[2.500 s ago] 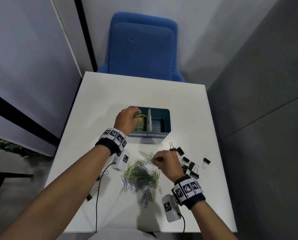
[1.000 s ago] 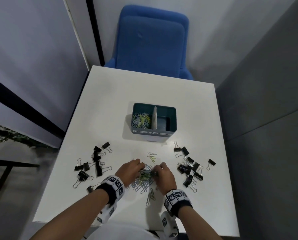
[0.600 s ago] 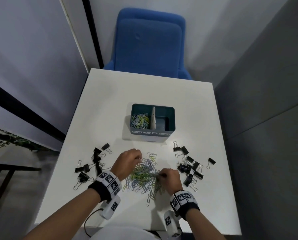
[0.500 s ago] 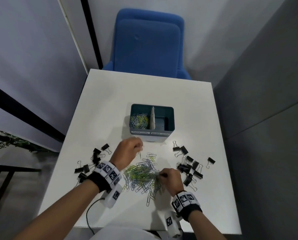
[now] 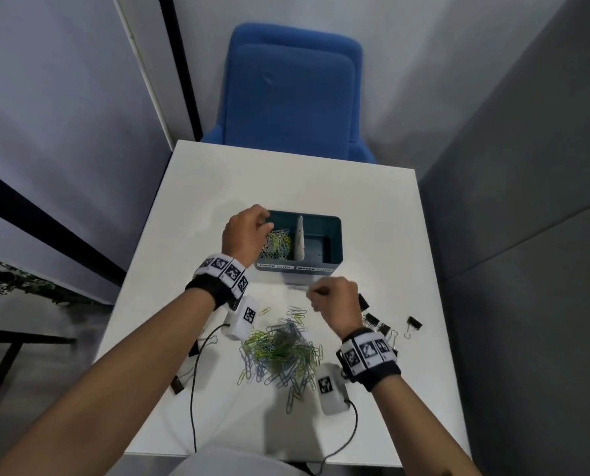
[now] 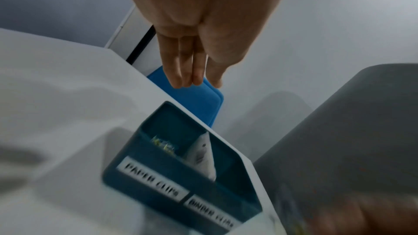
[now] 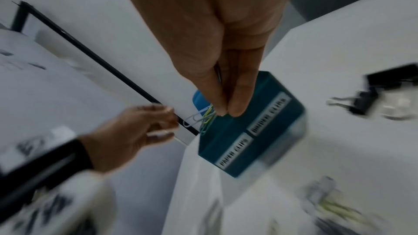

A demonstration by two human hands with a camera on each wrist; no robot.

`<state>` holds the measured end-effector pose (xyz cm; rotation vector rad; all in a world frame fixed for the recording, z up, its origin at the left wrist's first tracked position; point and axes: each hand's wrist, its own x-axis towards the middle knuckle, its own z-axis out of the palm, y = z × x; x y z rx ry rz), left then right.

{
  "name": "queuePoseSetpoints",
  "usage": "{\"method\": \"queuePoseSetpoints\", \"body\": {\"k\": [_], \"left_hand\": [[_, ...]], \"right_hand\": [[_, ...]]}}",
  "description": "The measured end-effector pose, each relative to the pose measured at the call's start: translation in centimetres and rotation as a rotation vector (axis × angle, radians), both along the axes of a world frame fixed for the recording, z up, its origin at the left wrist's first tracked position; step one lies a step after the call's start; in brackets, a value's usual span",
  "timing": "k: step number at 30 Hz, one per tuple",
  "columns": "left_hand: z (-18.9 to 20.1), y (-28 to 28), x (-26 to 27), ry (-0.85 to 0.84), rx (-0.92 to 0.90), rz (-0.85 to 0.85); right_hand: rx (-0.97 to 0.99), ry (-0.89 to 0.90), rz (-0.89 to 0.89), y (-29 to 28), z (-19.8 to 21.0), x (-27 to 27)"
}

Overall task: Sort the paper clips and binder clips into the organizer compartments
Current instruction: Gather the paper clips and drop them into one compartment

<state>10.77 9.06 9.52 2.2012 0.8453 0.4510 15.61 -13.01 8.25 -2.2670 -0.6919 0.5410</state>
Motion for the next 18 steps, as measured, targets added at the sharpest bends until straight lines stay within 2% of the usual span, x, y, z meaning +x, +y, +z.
{"method": "queuePoseSetpoints", "body": {"k": [2, 5, 9, 11, 14, 18], "left_hand": [[-1.4, -0.7, -1.9, 0.035, 0.036, 0.019], [-4.2, -2.0, -5.0, 0.161, 0.031, -0.057], [-8.1, -4.3, -8.3, 0.475, -0.018, -0.212], [-9.6, -5.8, -9.6, 0.629, -0.003, -0.302], [-10.8, -7.9, -10.9, 0.767, -0.065, -0.460], [-11.9, -10.0, -12.2, 0.827, 0.105, -0.657]], "right_hand": [[0.036, -0.046, -0.009, 2.6, 1.3, 1.3], [0.069, -0.117, -0.027, 6.2, 2.8, 2.9], [0.058, -0.156, -0.019, 8.2, 2.6, 3.6], [0.034, -0.164, -0.022, 7.4, 1.4, 3.2], [-0.053, -0.116, 0.049, 4.7, -2.0, 1.7], [-0.325, 0.060, 0.279, 0.3, -7.9, -0.8]]}}
